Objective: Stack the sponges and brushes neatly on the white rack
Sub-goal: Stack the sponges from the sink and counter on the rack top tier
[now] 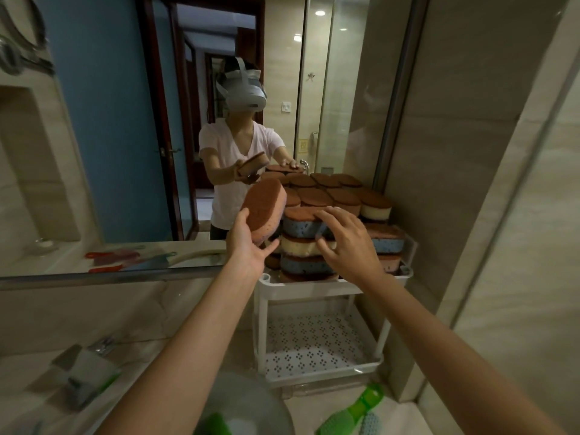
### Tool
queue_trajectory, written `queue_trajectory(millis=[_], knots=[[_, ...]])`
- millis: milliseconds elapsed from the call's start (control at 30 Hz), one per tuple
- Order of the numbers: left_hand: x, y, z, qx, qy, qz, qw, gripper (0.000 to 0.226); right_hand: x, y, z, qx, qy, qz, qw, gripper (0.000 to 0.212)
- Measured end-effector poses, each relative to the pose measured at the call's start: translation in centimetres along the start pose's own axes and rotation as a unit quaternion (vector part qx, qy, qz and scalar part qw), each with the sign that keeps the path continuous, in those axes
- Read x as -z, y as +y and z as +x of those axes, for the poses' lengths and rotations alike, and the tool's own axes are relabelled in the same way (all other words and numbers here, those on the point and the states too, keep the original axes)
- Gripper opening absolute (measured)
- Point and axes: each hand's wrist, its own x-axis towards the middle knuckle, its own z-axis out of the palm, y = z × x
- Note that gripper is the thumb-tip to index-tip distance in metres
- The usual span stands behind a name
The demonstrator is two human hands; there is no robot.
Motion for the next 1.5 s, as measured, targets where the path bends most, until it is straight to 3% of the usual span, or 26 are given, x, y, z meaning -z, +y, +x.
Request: queue_trajectory(millis=[167, 333, 500, 600, 633, 700, 767, 800, 967, 1067, 1333, 1500], knots=[[-0.6, 0.7, -0.2, -0.097, 0.009, 0.151, 0.984, 0.035, 0.8, 0.4, 0.0, -0.01, 0.013, 0.045, 0.999, 0.06], [-3.2, 1.3, -1.6, -0.195, -0.072, 0.322, 0.924, 0.019, 2.3, 1.3, 1.3, 0.056, 0.07, 0.045, 0.995, 0.082], [-6.3, 0.4, -2.7, -0.221, -0.179, 0.445, 0.849, 0.04, 4.7, 2.2, 2.7, 0.113, 0.084, -0.031, 0.99, 0.081], [-7.1, -0.5, -2.6, -0.229, -0.217, 0.455, 0.833, 0.043, 5.6, 3.6, 2.7, 0.093, 0.074, -0.066, 0.991, 0.081], [-6.8, -0.8, -2.3, -0.264, -0.208, 0.471, 0.815, 0.044, 5.6, 4.2, 2.5, 0.074, 0.072, -0.075, 0.992, 0.078], [-5.5, -1.4, -0.9, -0.351, -0.162, 0.546, 0.744, 0.052, 5.5, 5.5, 2.0, 0.023, 0.065, -0.078, 0.995, 0.07], [-3.4, -2.4, 0.1, -0.371, -0.135, 0.615, 0.683, 0.061, 5.0, 6.8, 1.2, -0.036, 0.06, -0.068, 0.995, 0.061], [-2.4, -2.9, 0.5, -0.364, -0.133, 0.63, 0.673, 0.066, 4.7, 7.4, 0.8, -0.061, 0.063, -0.065, 0.994, 0.057], [-0.2, -4.3, 2.0, -0.352, -0.136, 0.642, 0.668, 0.082, 3.7, 8.5, 0.2, -0.134, 0.047, -0.076, 0.987, 0.049], [-0.2, -4.1, 2.3, -0.337, -0.15, 0.637, 0.677, 0.085, 3.2, 8.3, 0.3, -0.127, 0.005, -0.071, 0.989, 0.054], [-0.2, -3.4, 2.7, -0.341, -0.185, 0.65, 0.654, 0.095, 3.1, 7.7, 0.1, -0.152, -0.062, -0.038, 0.986, 0.073], [-0.2, -3.0, 3.0, -0.343, -0.202, 0.647, 0.651, 0.093, 2.8, 8.1, 0.1, -0.149, -0.061, -0.017, 0.987, 0.066]])
